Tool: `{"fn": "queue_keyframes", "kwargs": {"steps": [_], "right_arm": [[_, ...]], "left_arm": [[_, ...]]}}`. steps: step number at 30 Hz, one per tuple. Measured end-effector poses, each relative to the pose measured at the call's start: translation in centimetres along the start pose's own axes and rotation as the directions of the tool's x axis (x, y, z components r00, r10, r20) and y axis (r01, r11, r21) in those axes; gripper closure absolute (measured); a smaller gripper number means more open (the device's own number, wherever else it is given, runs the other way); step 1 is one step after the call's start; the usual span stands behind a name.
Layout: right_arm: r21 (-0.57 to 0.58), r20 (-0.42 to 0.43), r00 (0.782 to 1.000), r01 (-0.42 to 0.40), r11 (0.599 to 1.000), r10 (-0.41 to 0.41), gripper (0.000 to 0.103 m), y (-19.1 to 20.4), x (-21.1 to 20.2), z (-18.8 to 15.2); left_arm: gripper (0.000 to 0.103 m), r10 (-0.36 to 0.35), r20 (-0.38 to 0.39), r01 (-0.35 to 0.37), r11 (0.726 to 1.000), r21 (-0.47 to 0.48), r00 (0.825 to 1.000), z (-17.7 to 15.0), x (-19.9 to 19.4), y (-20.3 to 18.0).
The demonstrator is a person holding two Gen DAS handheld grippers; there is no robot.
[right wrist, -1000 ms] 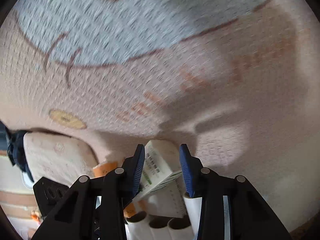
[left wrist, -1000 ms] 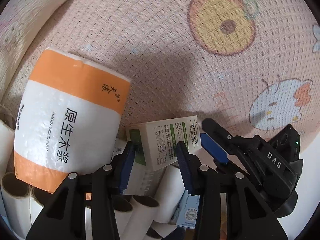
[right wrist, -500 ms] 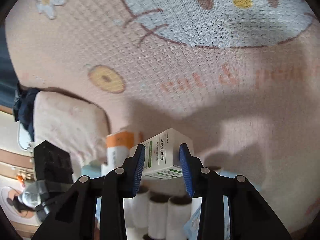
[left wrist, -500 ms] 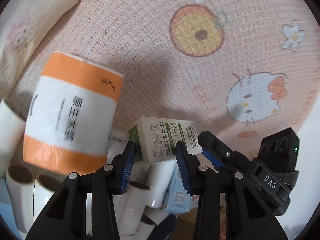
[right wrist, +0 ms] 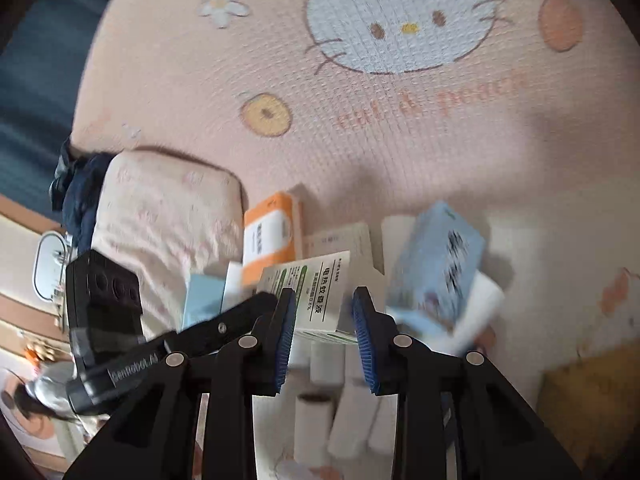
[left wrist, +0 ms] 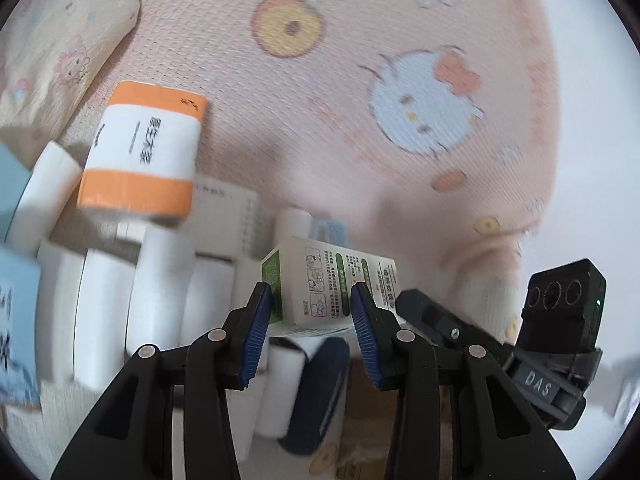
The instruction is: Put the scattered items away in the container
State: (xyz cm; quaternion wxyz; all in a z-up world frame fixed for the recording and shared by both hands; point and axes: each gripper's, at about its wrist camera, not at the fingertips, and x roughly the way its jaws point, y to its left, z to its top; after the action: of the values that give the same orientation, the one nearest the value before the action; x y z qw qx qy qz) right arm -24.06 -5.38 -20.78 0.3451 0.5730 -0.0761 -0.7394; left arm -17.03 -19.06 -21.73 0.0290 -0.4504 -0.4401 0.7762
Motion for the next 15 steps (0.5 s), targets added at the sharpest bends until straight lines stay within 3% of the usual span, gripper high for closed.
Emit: {"fn": "queue_keyframes", "kwargs": {"steps": [4,8,15], "right_arm": [[0.001,0.033,0.999,0.004,1.000,-0.005,0.076,0.5,-2.2,-4.1],[0.012,0.013,1.000,0.026,1.000,-0.027,0.076,1.4,-2.9,-8.1],[0.069,-0.028,0.995,0.098,0.993,-0.096,0.076,1.1,-2.6,-14.5]], "left_arm": [[0.058,-0.002,-0.011,0.002,0.998,0.055,1.000,-2.8,-2.2,-0.3],[0.058,0.042,-0.027,-0.038,0.990,0.133,0.999,-5.7,-3.4,-0.6],[0.058,0.049,-0.139,-0.030,0.990,0.138,0.989,-11.0,-3.0,1.5]]}}
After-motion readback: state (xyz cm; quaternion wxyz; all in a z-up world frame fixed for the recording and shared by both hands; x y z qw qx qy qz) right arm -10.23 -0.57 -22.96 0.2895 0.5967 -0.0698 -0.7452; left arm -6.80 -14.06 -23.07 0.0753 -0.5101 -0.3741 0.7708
